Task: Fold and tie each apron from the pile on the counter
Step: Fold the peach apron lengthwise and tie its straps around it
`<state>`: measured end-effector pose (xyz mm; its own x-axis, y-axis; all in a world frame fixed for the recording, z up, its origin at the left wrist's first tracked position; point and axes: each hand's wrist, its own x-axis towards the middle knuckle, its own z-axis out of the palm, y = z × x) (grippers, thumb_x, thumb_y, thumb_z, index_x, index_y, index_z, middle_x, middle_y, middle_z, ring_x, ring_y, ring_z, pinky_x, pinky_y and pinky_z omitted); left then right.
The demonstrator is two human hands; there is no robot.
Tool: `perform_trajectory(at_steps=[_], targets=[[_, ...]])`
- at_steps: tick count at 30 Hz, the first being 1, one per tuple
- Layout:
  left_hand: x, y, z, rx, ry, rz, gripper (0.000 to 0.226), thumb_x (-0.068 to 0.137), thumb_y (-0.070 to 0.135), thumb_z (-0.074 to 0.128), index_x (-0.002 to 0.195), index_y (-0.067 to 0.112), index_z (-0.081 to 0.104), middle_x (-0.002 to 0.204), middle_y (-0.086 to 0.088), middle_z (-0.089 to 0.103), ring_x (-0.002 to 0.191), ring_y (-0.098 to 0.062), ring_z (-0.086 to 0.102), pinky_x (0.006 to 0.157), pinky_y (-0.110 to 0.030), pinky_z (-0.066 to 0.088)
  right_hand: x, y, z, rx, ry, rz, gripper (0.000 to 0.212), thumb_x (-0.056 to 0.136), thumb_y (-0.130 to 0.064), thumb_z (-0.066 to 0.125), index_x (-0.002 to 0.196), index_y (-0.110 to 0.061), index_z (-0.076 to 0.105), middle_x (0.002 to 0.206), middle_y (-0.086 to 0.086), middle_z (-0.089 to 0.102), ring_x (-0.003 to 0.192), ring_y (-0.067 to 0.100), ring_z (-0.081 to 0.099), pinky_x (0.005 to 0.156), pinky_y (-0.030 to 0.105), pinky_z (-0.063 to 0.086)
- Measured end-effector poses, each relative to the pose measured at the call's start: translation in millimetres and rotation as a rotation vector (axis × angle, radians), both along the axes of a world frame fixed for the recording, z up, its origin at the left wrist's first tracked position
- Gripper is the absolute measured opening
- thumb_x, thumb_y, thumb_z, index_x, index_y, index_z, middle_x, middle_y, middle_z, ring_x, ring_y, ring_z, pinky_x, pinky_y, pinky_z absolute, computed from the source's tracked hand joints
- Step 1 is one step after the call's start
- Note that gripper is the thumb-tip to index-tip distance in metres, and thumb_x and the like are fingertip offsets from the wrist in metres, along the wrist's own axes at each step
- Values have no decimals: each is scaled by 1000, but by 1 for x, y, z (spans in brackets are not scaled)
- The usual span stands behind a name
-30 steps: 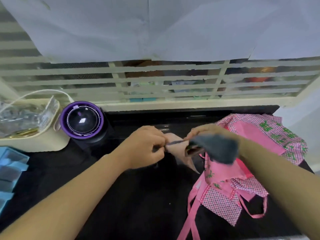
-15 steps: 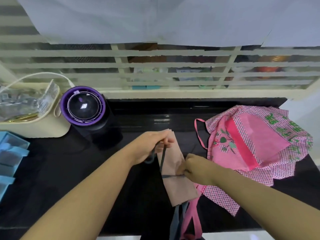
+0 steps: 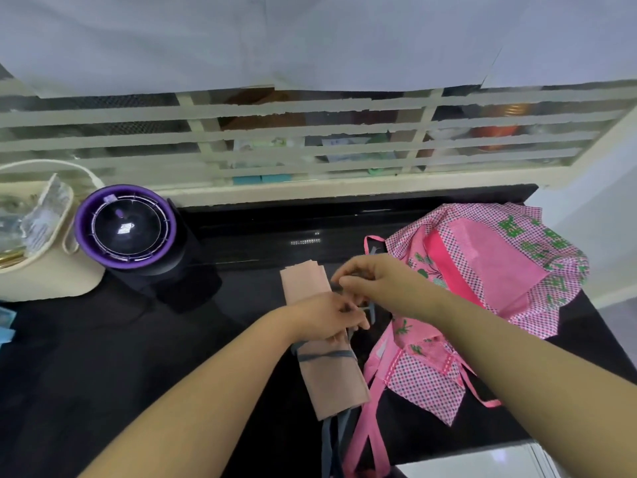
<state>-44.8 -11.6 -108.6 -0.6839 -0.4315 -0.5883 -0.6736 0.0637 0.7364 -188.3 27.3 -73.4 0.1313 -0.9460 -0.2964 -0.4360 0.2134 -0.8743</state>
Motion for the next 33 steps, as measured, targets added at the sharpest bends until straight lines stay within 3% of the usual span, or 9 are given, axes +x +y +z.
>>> perform_trajectory(at_steps=[4, 8, 12, 19, 21, 25, 28, 31, 33], targets=[[1, 0, 2, 45, 18, 149, 40, 104, 33, 31, 104, 12, 66, 102, -10, 63, 67, -9, 52, 68, -22, 46, -1, -10, -9, 87, -206, -360, 46, 98, -26, 49, 142, -23, 36, 119, 0, 60, 61, 14, 61, 57, 21, 49], [7, -2, 6, -39, -19, 139, 41, 104, 40, 28, 112, 19, 63, 89, -7, 60, 77, -15, 53, 80, -31, 49, -2, 4, -29, 321, -248, -361, 50, 96, -15, 41, 144, -24, 30, 128, 4, 55, 49, 18, 56, 49, 24, 44], [9, -2, 8, 3, -3, 197, 38, 105, 36, 26, 105, 16, 58, 77, 1, 53, 64, -10, 50, 57, -15, 45, -1, 17, -43, 287, -6, -56, 36, 93, -6, 48, 126, -18, 48, 100, -4, 63, 59, 14, 59, 64, 29, 51], [17, 2, -3, 329, 171, 532, 33, 104, 33, 35, 109, 15, 62, 75, 0, 67, 55, -6, 52, 53, -17, 46, -12, 33, -46, -109, 379, -162, 10, 88, -26, 66, 96, -24, 59, 69, -4, 56, 58, 5, 49, 55, 14, 39], [15, 4, -4, 310, 161, 572, 30, 102, 32, 40, 102, 15, 65, 73, 1, 67, 55, -6, 52, 56, -18, 46, -5, 39, -46, -146, 366, -158, 13, 86, -29, 68, 97, -23, 63, 70, -12, 57, 58, 2, 51, 56, 13, 40], [12, 2, -7, -103, -41, 360, 33, 97, 42, 47, 80, 18, 62, 65, 2, 59, 58, -9, 51, 63, -25, 45, 12, 36, -55, -59, 197, -130, 24, 84, -31, 70, 106, -22, 68, 92, -18, 68, 84, -3, 64, 76, 15, 50], [10, 4, -7, -268, -27, 346, 32, 95, 43, 52, 77, 18, 60, 68, 6, 63, 65, -9, 56, 67, -27, 47, 18, 31, -57, -28, 91, -181, 13, 88, -23, 66, 96, -16, 74, 78, -13, 70, 68, -9, 60, 64, 7, 43], [15, 6, -3, -173, 84, 412, 20, 92, 39, 59, 94, 19, 59, 79, 5, 69, 74, -7, 63, 68, -22, 50, 20, 30, -57, 19, 36, -239, 20, 93, -27, 61, 80, -17, 73, 60, -10, 63, 52, -4, 49, 53, 11, 38], [25, 10, 0, -191, 122, 305, 9, 92, 28, 60, 98, 20, 61, 95, 6, 69, 91, -8, 63, 85, -29, 52, 19, 29, -58, 70, -4, -291, 32, 95, -26, 56, 65, -21, 63, 49, -14, 51, 47, -1, 41, 50, 14, 33]])
